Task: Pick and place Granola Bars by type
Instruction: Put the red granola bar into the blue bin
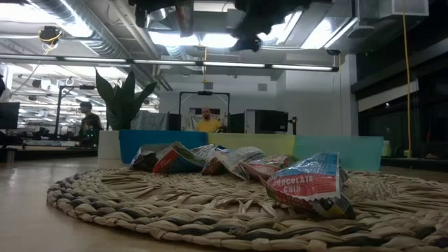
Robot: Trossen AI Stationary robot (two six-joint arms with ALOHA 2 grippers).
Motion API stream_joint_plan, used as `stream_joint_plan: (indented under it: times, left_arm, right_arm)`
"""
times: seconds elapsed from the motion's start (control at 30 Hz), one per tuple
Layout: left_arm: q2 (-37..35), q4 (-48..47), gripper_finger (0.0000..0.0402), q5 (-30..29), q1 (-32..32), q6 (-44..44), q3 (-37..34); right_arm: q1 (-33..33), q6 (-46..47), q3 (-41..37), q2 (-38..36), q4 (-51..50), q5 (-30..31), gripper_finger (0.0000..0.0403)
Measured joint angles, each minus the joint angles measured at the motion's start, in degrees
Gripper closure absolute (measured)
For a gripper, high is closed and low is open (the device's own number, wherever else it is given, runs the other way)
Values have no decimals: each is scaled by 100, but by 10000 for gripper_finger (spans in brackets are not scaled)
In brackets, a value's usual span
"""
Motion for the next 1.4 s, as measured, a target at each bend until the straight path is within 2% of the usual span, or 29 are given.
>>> stream_joint_plan:
  times: [0.13,0.27,0.37,0.57,0.73,1.0,1.23,1.4]
  left_arm:
    - [-250,-91,389,-220,128,-123,0]
    - [-524,-388,389,-208,323,-113,7]
    - [-624,-1039,389,-211,514,-190,201]
    - [-402,-2750,389,-145,965,-127,1177]
    - [-10,-3174,389,446,1520,25,1749]
    - [832,-3298,389,1655,2437,152,2009]
    - [1733,-3346,389,2228,3134,249,2009]
    - [2437,-3368,388,2266,3366,284,2009]
  right_arm:
    - [4,145,-4,-282,-811,335,164]
    - [95,309,-7,-610,-1121,710,177]
    - [192,515,-7,-897,-1120,1111,186]
    - [501,775,-70,-1420,-1048,1977,193]
    - [835,921,-1102,-2063,-146,2363,193]
    - [1359,1373,-3235,-3469,1476,3372,193]
    - [1854,1394,-4254,-4480,2627,3540,193]
    - [2003,1560,-4624,-4904,2780,3779,193]
